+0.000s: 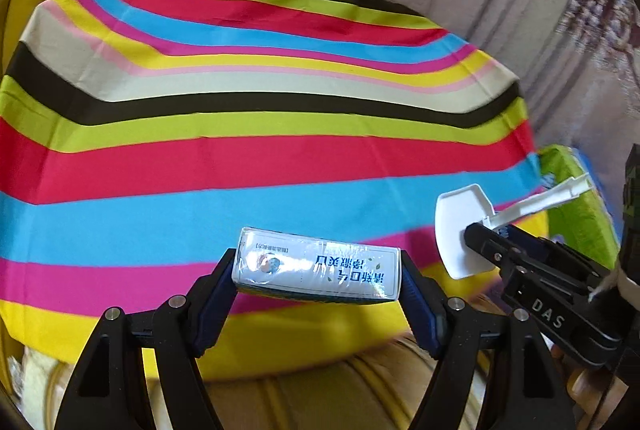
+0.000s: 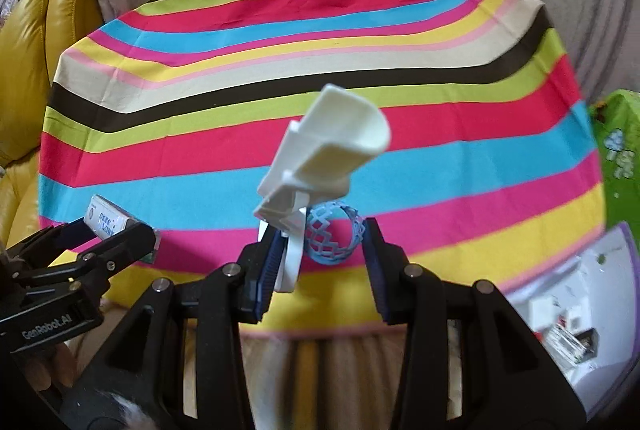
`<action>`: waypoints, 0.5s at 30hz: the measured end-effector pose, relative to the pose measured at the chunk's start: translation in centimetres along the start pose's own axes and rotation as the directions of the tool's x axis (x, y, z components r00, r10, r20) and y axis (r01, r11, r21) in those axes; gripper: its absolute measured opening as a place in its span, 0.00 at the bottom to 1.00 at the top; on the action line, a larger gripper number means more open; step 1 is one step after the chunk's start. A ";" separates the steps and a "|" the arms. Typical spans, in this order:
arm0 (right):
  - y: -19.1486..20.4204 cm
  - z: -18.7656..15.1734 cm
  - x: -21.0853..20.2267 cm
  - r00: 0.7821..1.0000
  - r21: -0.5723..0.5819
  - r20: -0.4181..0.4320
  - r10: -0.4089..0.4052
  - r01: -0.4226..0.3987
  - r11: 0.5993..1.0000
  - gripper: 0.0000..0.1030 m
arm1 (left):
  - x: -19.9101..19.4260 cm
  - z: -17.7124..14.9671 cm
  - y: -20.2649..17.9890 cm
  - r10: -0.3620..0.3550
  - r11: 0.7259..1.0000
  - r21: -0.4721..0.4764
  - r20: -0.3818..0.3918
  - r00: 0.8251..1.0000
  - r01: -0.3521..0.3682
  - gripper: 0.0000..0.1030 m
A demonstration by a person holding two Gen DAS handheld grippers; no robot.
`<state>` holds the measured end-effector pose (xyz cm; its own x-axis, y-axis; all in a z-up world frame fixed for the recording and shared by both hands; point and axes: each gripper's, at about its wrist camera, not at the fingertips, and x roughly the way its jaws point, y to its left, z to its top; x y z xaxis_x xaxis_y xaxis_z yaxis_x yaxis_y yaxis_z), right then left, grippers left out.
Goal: Organize rigid objects
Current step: 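Carry white-blue box with left tool while right tool carries white stand to purple box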
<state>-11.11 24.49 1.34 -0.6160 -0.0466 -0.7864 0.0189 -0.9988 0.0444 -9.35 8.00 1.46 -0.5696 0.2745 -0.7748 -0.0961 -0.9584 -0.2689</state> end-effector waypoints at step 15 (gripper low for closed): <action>-12.0 -5.8 -7.4 0.987 0.147 -0.008 -0.158 0.158 0.976 0.43 | -0.1 -3.7 -13.4 -0.249 0.955 0.134 -0.124 0.961 0.265 0.73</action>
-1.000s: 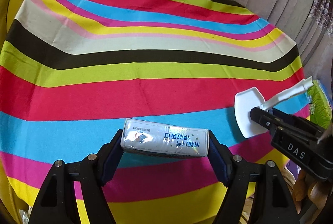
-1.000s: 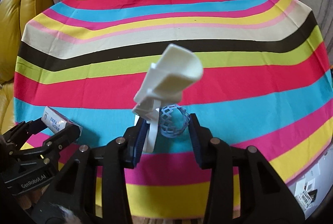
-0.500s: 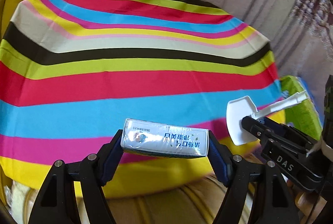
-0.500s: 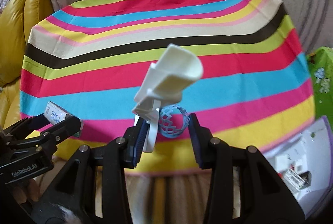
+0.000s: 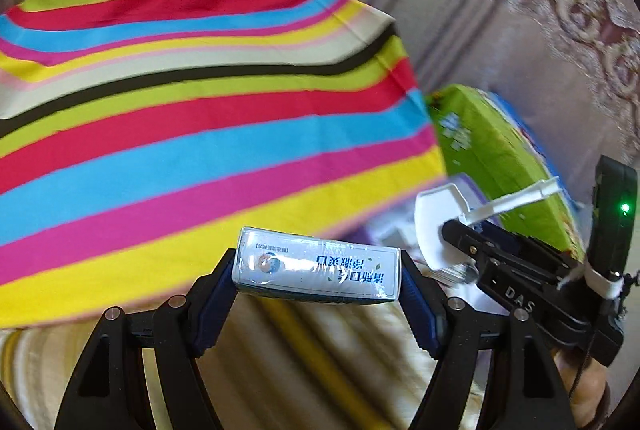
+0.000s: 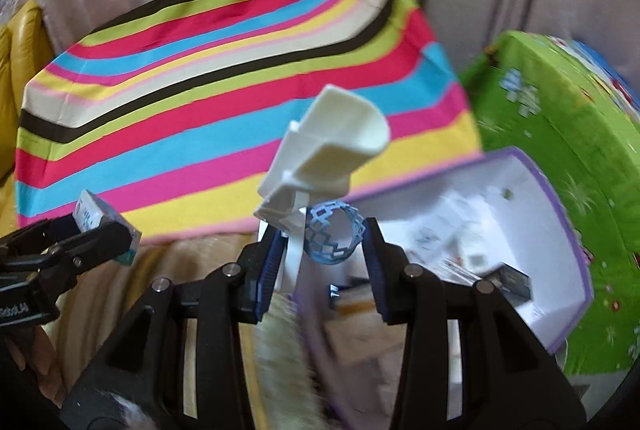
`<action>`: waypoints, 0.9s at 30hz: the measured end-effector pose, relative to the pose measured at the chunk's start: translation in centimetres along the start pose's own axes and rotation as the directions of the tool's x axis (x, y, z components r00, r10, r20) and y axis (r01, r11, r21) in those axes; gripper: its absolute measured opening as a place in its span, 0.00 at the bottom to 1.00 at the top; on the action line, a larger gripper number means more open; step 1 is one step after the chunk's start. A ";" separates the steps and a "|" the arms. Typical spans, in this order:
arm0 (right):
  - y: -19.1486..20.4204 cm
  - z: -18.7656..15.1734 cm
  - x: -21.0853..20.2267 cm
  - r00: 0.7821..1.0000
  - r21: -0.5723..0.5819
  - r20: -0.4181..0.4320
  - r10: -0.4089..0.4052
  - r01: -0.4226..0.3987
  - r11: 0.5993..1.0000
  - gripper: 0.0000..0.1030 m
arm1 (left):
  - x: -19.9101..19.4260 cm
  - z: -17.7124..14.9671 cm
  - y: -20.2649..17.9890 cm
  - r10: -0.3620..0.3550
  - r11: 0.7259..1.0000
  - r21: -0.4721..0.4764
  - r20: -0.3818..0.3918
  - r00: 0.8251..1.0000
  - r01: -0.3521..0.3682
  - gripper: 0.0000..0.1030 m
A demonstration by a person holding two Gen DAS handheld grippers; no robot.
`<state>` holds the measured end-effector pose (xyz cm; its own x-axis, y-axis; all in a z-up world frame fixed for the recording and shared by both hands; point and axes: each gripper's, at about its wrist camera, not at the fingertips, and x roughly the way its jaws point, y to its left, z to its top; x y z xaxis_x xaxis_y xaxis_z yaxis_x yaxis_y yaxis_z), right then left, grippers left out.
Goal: Organize rigid objects
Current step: 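Carry white-blue box with left tool while right tool carries white stand to purple box, then open left tool inside purple box while right tool releases white stand there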
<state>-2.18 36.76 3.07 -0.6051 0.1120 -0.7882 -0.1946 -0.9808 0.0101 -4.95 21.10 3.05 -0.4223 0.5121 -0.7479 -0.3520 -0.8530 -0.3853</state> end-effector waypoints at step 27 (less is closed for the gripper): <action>-10.6 -4.8 -2.3 0.983 0.145 -0.074 -0.171 0.180 0.973 0.68 | 6.4 -3.4 -8.0 -0.182 0.982 0.007 -0.229 0.956 0.188 0.89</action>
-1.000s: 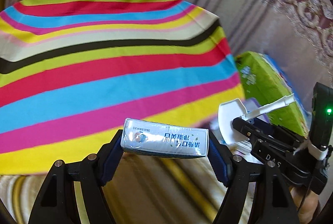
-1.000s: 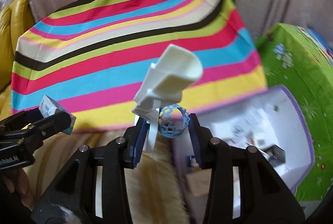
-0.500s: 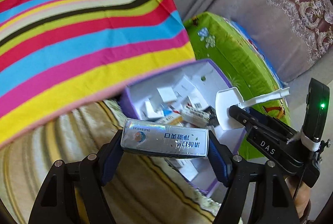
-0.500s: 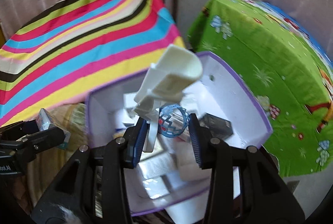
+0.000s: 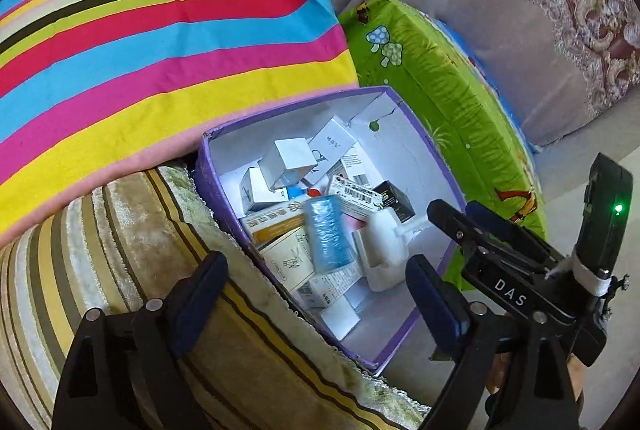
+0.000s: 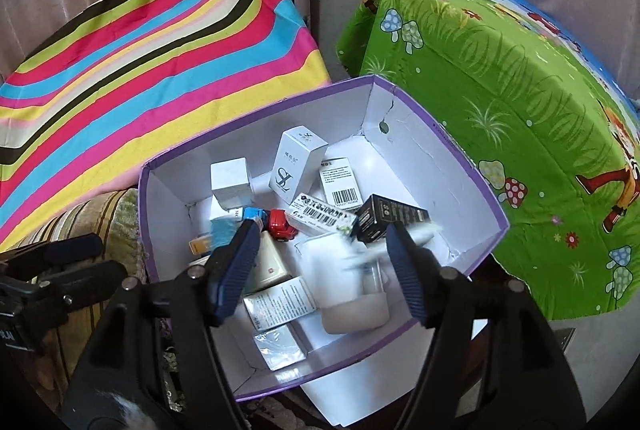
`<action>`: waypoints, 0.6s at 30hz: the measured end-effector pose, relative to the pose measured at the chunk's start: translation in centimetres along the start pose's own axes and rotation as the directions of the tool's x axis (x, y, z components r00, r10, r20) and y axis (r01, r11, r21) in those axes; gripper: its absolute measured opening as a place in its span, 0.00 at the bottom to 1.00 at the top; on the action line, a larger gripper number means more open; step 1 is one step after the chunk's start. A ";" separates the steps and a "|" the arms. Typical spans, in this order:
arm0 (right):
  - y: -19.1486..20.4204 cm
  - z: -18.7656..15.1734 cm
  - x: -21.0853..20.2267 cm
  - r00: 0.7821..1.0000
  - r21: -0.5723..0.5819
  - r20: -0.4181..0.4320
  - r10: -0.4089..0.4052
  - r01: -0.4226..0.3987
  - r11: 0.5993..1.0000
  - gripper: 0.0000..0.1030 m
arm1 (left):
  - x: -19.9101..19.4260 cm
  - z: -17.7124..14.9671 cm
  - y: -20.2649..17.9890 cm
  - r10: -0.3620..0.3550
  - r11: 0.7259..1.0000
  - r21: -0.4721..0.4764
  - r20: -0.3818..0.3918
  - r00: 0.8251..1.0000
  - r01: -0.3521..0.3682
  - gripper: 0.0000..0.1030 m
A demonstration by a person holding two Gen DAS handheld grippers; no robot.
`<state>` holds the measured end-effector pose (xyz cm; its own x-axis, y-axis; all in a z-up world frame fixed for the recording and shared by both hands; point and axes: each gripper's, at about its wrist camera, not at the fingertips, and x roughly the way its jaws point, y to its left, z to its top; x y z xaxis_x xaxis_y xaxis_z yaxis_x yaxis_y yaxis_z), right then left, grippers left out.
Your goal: Organize rigid objects
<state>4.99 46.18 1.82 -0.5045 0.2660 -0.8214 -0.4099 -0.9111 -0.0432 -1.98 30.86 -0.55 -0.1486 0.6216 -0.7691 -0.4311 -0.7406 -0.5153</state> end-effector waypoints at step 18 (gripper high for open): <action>-0.9 -1.6 -1.6 1.000 0.013 -0.015 -0.015 0.015 1.000 0.72 | -1.1 -1.3 -0.4 0.004 1.000 -0.003 0.018 1.000 -0.004 1.00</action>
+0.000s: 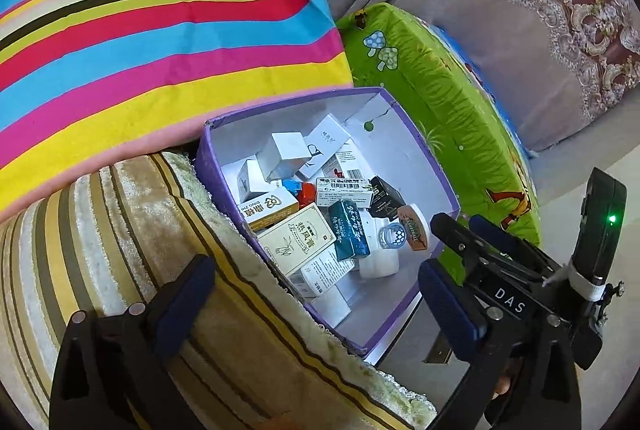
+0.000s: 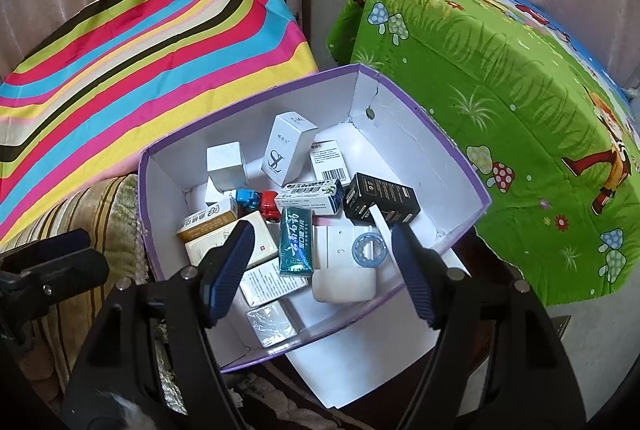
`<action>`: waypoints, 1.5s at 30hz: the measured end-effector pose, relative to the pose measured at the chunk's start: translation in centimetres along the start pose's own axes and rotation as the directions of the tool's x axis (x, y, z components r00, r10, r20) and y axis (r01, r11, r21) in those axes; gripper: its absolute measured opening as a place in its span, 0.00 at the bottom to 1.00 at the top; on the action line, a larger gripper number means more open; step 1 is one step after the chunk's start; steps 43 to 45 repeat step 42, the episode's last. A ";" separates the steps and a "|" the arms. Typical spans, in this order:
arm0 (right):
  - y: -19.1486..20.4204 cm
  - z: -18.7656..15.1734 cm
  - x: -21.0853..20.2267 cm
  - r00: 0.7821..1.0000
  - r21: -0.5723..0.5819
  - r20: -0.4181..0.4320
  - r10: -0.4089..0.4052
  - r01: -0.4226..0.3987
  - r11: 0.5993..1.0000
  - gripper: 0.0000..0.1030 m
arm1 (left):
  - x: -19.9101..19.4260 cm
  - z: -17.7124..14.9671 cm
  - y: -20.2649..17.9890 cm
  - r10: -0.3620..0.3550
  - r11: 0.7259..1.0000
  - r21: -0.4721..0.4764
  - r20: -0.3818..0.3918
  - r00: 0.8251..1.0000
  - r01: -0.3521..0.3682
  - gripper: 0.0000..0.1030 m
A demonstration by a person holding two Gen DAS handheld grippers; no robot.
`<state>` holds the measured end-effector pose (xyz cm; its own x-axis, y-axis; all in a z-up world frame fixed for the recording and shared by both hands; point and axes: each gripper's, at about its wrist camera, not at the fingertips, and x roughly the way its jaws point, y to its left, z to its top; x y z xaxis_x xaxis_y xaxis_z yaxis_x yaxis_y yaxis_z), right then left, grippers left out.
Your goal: Organize rigid objects
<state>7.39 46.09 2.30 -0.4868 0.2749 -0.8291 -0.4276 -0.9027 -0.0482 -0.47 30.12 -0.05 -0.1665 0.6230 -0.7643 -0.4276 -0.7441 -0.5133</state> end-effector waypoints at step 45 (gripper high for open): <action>-0.1 -0.3 0.4 1.000 0.002 -0.012 0.010 -0.010 1.000 0.72 | 1.4 0.5 -0.4 0.049 0.999 0.022 -0.016 0.999 -0.048 1.00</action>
